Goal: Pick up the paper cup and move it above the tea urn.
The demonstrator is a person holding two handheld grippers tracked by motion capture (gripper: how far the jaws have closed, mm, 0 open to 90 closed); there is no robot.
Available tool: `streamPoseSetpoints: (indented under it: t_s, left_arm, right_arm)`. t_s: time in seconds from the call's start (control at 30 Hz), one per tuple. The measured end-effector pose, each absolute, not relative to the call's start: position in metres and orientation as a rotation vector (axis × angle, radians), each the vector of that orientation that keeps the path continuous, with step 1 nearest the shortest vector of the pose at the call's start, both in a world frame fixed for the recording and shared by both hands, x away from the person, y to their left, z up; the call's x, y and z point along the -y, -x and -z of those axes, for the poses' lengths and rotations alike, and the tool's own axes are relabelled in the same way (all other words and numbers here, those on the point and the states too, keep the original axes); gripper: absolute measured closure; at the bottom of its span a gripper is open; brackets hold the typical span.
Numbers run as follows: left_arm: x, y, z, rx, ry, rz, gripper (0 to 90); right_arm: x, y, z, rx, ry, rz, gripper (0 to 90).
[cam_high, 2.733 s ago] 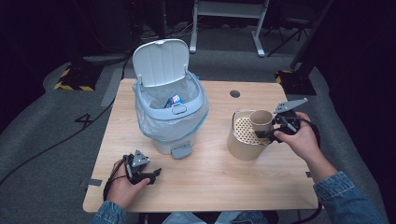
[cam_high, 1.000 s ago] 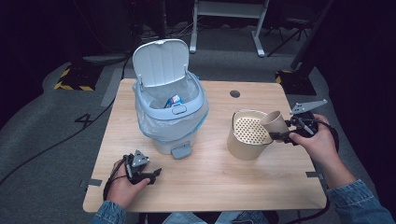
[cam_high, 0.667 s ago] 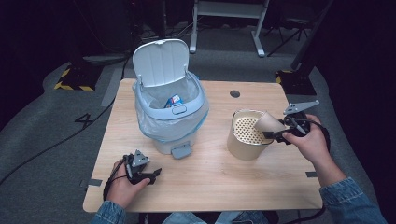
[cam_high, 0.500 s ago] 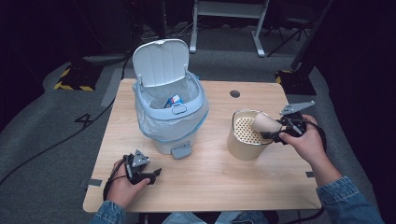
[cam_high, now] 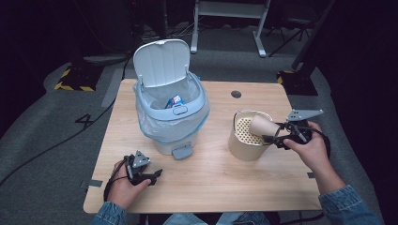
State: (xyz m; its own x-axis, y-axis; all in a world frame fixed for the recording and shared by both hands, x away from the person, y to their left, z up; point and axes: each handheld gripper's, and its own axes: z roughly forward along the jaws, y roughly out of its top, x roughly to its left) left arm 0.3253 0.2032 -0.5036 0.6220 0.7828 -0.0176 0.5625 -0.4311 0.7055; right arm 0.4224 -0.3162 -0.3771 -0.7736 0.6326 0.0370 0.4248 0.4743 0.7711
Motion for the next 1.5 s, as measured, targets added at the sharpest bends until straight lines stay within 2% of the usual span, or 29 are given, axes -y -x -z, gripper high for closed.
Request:
streamPoseSetpoints:
  t_s: [0.2,0.53,0.83,1.5]
  left_arm:
    - [-0.203,-0.325,0.504,-1.051,-2.154,-0.413,28.4]
    - [-0.203,-0.325,0.503,-1.048,-2.158,-0.415,28.4]
    - [-0.203,-0.325,0.504,-1.05,-2.156,-0.412,28.4]
    - [-0.203,-0.325,0.503,-1.047,-2.157,-0.411,27.9]
  right_arm:
    - [0.317,-0.416,0.379,-2.417,-0.903,-1.207,32.4]
    - [0.32,-0.415,0.352,-2.432,-0.895,-1.25,32.6]
    - [0.304,-0.431,0.373,-2.575,-0.912,-1.068,33.1]
    - [0.292,-0.443,0.398,-2.514,-0.932,-1.188,34.9]
